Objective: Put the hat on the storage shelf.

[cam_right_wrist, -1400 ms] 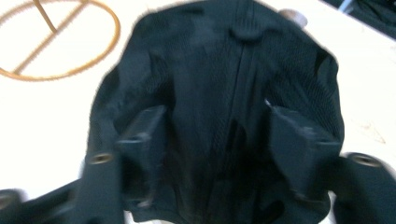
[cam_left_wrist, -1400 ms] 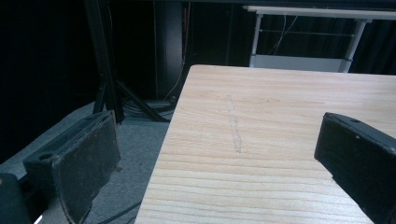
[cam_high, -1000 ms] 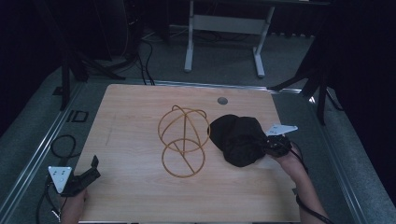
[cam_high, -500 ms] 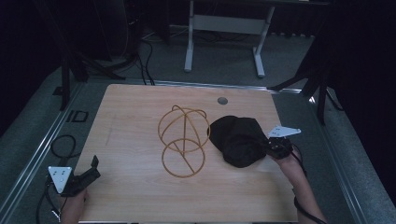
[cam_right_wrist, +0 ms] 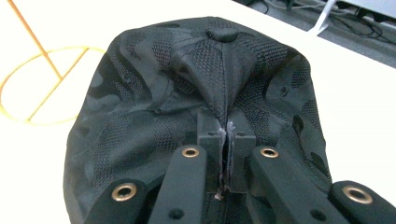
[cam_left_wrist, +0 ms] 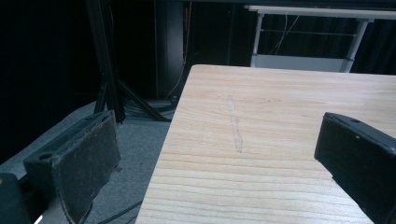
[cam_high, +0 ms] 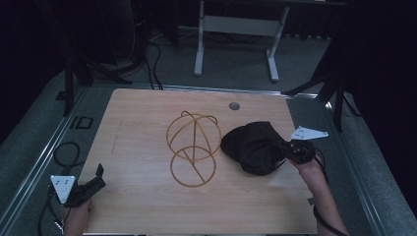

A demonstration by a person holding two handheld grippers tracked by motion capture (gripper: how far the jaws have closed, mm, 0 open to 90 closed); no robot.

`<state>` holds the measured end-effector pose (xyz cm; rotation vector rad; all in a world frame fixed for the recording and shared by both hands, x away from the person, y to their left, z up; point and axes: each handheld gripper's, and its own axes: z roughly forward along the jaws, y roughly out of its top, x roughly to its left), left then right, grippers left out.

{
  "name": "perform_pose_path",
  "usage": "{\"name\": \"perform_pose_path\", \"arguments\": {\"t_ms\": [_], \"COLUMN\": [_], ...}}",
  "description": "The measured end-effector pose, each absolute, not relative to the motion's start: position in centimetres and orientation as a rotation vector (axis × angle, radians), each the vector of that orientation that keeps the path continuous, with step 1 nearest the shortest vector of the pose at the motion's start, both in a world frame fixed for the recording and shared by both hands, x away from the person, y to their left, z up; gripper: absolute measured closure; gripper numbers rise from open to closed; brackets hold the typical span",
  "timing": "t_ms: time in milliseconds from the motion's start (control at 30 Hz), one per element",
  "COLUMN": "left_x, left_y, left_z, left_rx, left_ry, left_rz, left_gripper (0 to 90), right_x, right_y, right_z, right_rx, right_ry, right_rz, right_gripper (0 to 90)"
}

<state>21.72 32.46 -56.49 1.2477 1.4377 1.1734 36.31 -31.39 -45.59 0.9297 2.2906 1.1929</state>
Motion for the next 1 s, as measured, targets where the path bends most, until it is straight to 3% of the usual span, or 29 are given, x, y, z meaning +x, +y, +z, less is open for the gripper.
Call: {"name": "perform_pose_path", "arguments": {"t_ms": [1000], "left_x": [21.7], "left_y": [32.5], "left_z": [-56.5], "left_rx": [1.246], "left_ry": [1.439], "left_rz": [1.172], "left_gripper": [0.6], "right_x": [34.4], "right_y": [-31.5], "right_z": [-34.7], "right_rx": [0.871], "right_ry": [2.056], "right_rz": [1.319], "right_gripper": [87.4]}}
